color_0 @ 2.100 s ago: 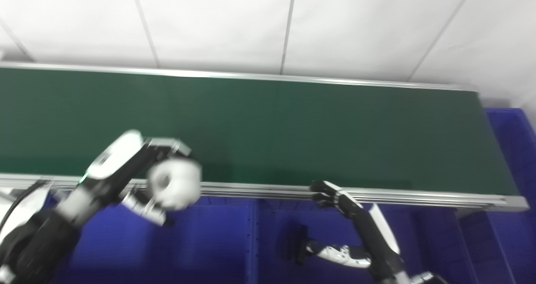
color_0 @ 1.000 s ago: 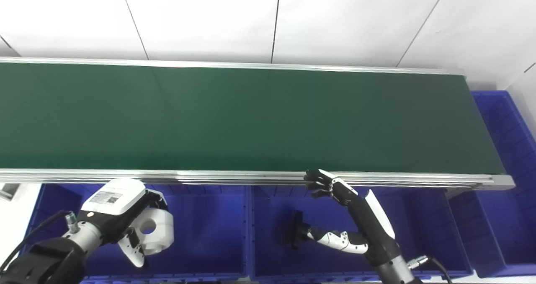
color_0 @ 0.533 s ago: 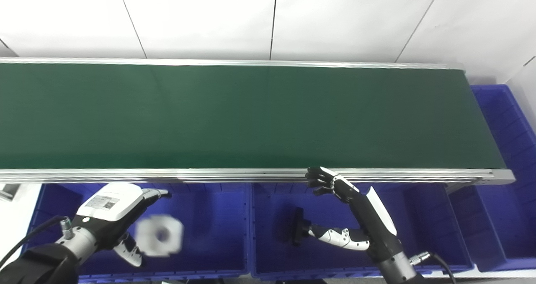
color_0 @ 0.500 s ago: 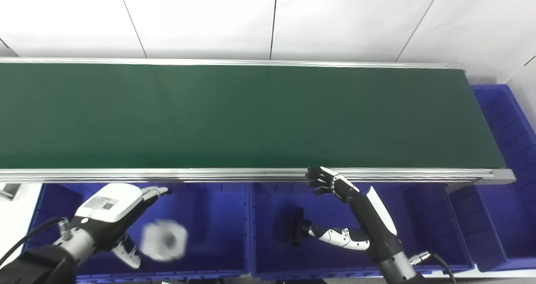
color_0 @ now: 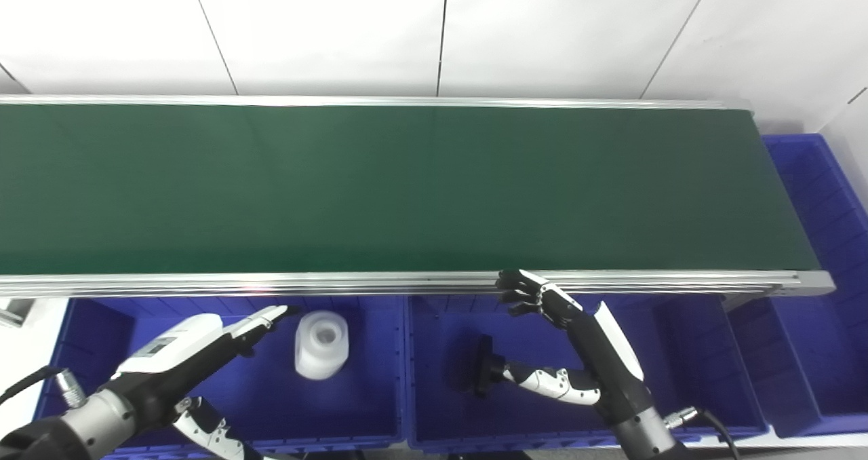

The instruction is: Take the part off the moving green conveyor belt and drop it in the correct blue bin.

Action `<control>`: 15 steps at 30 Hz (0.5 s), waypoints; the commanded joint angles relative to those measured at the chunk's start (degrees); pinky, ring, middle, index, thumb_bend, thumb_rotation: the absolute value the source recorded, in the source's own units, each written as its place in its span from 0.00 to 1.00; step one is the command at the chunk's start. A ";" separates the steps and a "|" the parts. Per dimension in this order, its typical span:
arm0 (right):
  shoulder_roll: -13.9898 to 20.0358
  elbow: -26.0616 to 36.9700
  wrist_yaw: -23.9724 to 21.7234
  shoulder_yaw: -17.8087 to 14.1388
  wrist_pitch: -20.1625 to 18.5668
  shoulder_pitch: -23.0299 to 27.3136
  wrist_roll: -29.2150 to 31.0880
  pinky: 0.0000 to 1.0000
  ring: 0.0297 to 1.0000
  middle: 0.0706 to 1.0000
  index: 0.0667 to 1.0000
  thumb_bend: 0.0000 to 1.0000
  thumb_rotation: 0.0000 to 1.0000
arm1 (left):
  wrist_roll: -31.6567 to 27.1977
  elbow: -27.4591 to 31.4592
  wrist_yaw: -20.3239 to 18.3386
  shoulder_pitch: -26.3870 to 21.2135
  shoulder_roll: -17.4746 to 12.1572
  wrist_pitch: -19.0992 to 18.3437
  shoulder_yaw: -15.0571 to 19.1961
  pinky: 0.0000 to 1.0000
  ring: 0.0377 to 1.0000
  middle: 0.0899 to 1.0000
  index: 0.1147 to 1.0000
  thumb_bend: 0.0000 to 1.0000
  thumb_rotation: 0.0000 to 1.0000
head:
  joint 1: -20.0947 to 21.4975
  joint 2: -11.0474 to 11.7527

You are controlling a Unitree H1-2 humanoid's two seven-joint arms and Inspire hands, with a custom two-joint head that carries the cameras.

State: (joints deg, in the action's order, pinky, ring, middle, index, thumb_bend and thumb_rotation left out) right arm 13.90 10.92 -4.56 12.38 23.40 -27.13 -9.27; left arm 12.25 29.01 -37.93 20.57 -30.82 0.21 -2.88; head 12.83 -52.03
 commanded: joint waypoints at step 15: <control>0.40 1.82 -0.83 -0.89 2.56 -0.20 -1.06 0.69 0.76 0.81 0.83 0.70 0.50 | -25.52 -23.58 6.57 1.45 14.33 26.67 -3.81 0.98 0.97 0.95 0.90 0.47 0.47 | 1.45 1.43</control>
State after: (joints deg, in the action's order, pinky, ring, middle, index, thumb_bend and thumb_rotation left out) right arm 14.35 11.75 -5.73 12.00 23.37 -27.35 -10.31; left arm -10.51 5.05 -30.85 23.50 -16.38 23.64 -7.37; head 14.41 -50.54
